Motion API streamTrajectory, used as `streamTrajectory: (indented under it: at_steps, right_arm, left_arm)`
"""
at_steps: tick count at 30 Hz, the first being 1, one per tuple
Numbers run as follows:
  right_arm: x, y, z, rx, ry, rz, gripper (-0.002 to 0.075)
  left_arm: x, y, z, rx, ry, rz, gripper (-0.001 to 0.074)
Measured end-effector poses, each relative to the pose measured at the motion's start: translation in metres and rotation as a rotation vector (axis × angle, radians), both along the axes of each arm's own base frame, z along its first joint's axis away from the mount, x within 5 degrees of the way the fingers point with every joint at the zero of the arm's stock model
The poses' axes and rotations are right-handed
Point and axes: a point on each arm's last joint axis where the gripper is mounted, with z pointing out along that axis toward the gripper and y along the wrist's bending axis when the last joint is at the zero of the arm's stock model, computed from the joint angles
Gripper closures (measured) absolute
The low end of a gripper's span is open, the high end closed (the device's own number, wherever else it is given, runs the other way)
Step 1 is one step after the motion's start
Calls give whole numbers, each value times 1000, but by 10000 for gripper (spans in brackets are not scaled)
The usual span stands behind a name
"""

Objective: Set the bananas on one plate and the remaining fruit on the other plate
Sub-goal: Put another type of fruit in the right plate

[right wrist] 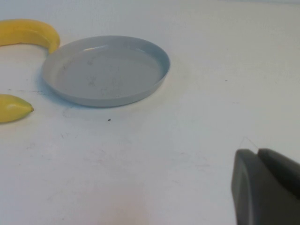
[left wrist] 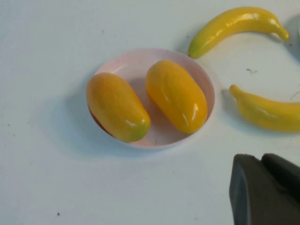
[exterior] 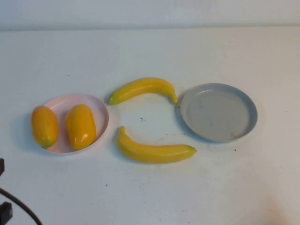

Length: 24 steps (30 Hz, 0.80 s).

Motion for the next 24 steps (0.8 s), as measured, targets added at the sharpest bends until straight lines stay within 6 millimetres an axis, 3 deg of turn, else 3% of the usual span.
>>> streamTrajectory:
  at_steps: [11, 15, 20, 24]
  right_arm:
    - [0, 0, 0, 0, 0, 0, 741]
    - [0, 0, 0, 0, 0, 0, 742]
    - [0, 0, 0, 0, 0, 0, 742]
    - [0, 0, 0, 0, 0, 0, 742]
  left_arm:
    - [-10, 0, -36, -100, -432, -40, 733]
    - [-20, 4, -57, -117, -489, -30, 733]
    - [-35, 17, -72, -91, -614, 106, 733]
    - [-35, 23, -90, -103, -608, 223, 733]
